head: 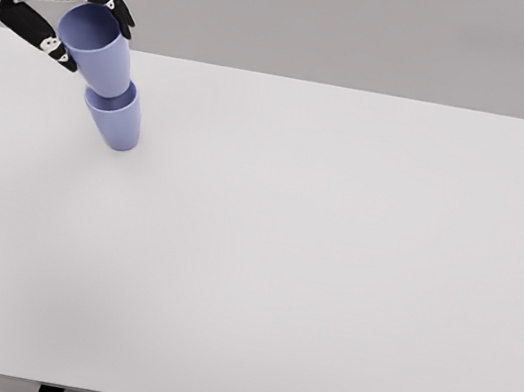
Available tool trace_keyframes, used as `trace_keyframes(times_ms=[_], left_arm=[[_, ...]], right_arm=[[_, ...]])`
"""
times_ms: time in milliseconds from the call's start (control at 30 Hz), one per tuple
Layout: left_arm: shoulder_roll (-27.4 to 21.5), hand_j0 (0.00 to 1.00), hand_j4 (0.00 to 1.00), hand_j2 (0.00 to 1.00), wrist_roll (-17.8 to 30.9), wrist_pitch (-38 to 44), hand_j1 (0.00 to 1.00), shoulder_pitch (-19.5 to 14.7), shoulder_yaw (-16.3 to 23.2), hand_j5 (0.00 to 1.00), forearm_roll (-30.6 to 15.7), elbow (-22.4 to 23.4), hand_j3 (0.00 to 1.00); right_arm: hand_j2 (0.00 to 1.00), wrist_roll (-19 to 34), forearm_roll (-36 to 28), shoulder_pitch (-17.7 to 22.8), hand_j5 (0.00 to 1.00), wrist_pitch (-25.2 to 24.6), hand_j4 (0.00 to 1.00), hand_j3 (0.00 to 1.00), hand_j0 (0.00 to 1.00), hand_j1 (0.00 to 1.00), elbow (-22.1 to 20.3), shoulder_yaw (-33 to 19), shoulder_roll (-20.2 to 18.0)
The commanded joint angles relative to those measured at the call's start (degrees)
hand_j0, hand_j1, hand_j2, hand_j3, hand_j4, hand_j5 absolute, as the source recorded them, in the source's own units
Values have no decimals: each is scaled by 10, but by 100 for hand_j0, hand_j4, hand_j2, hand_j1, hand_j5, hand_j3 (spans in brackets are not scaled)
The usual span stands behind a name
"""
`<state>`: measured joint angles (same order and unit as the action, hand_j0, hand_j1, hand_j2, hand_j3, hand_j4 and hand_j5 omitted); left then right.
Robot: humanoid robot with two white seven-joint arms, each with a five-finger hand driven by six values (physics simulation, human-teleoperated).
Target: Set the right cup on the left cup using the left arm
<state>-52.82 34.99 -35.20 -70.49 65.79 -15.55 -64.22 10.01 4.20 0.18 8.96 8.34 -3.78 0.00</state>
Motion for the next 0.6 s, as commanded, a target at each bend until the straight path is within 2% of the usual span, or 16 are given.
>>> trace_keyframes(times_ms=[0, 233, 400, 467, 567], left_arm=[[4, 60, 60, 60, 0, 2, 60, 0, -1, 60, -4, 9, 60], [8, 60, 60, 60, 0, 2, 60, 13, -2, 60, 1, 9, 60], [16, 60, 60, 60, 0, 2, 60, 16, -2, 60, 3, 30, 60], [18, 60, 60, 60, 0, 2, 60, 16, -11, 60, 25, 34, 60], [25, 60, 60, 60, 0, 2, 60, 17, -10, 60, 25, 37, 60]], right_arm=[[100, 0, 0, 0, 100, 0, 100, 100, 100, 100, 0, 0, 0], [100, 0, 0, 0, 100, 0, 100, 100, 100, 100, 0, 0, 0], [100, 0, 0, 0, 100, 0, 100, 100, 100, 100, 0, 0, 0], [100, 0, 0, 0, 100, 0, 100, 100, 100, 100, 0, 0, 0], [100, 0, 0, 0, 100, 0, 100, 100, 100, 100, 0, 0, 0]])
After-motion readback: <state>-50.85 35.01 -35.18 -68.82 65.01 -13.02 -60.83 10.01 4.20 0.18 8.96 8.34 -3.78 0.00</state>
